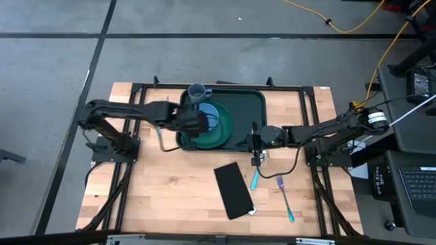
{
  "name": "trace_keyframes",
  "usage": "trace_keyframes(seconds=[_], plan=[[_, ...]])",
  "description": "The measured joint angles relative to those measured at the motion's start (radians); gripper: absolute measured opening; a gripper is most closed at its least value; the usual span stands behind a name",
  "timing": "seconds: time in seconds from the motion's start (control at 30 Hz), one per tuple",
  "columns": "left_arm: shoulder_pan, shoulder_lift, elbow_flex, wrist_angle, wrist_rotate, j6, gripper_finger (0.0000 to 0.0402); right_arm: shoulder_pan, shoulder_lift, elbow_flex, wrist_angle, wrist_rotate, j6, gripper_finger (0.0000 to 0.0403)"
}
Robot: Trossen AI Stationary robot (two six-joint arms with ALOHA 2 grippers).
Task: Set up tray
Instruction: Put the black table napkin to the right of the green plate on the black tray
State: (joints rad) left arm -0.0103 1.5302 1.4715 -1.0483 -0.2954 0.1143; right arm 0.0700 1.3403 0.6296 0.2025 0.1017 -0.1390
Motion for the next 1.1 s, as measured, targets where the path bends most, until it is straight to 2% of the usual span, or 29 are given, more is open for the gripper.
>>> trace_keyframes(seconds=[0.2, 0.27, 0.43, 0.67, 0.93, 1.1], plan=[[-0.107, -0.197, -0.257, 0.272, -0.004, -0.128, 0.0013, 0.011, 0.0, 0.0, 0.011, -0.042, 0.026, 0.0026], [-0.165, -0.249, -0.365, 0.408, -0.033, -0.164, 0.0004, 0.014, 0.0, 0.0, 0.01, -0.052, 0.028, 0.0026], [-0.289, -0.321, -0.577, 0.674, -0.156, -0.124, 0.0003, 0.016, 0.0, 0.0, 0.003, -0.053, 0.074, 0.0026], [-0.402, -0.338, -0.673, 0.808, -0.183, -0.204, 0.0003, 0.016, 0.0, 0.0, 0.011, -0.052, 0.052, 0.0026], [-0.468, -0.338, -0.755, 1.029, -0.237, -0.172, 0.0003, 0.016, 0.0, 0.0, 0.026, -0.05, 0.05, 0.0025], [-0.489, -0.338, -0.801, 1.175, -0.248, -0.171, 0.0002, 0.063, 0.0, 0.007, 0.012, -0.045, 0.049, 0.0006]])
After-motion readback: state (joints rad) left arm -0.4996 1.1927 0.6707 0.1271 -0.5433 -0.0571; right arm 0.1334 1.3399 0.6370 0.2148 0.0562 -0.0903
